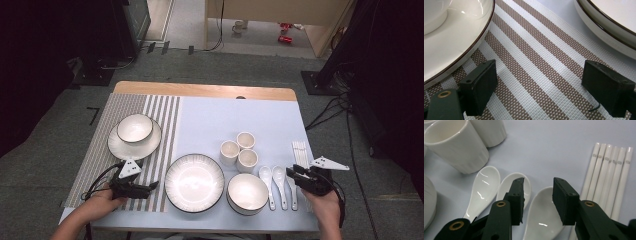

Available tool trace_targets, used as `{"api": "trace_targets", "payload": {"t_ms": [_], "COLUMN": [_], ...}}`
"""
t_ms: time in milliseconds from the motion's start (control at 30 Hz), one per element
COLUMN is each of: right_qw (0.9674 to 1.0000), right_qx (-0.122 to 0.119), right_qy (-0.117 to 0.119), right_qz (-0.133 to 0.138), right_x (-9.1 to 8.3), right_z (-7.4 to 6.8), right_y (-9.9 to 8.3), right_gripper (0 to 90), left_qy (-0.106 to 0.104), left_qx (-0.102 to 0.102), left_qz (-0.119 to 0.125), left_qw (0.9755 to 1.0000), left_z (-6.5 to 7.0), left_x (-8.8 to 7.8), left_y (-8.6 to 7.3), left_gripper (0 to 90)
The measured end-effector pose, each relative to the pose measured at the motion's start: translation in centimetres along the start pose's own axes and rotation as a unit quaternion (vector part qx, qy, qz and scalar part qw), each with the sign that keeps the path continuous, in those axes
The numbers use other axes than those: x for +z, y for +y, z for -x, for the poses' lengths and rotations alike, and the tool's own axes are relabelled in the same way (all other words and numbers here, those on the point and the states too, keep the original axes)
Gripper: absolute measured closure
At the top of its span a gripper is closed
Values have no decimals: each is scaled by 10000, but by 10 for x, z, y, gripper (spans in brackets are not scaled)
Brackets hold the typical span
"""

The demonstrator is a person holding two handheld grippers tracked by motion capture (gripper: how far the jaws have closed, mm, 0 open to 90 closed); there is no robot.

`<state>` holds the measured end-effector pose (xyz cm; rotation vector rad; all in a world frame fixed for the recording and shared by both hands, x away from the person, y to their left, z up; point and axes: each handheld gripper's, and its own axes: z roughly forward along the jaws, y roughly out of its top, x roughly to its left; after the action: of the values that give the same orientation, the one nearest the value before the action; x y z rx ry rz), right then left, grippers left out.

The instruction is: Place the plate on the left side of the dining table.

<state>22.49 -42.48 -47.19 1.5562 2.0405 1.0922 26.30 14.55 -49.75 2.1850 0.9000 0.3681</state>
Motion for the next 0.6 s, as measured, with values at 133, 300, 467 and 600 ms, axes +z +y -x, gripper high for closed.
{"api": "trace_targets", "payload": {"t_ms": [133, 300, 467, 600], "right_qw": [9999, 9997, 9995, 9994], "right_qx": [62, 102, 143, 200], "right_qy": [-76, -213, -264, -273], "right_qz": [-29, -51, -70, -113], "right_x": [0, -2, -2, -2], "right_z": [4, 7, 10, 12], "right_y": [-2, -3, -5, -6], "right_gripper": [616, 619, 619, 619], "left_qy": [1, 0, 1, 0], "left_qx": [1, 2, 2, 1], "left_qz": [-1, -1, -1, 0], "left_qw": [10000, 10000, 10000, 10000], "left_z": [0, 0, 0, 0], "left_x": [0, 0, 0, 0], "left_y": [0, 0, 0, 0], "left_gripper": [130, 130, 130, 130]}}
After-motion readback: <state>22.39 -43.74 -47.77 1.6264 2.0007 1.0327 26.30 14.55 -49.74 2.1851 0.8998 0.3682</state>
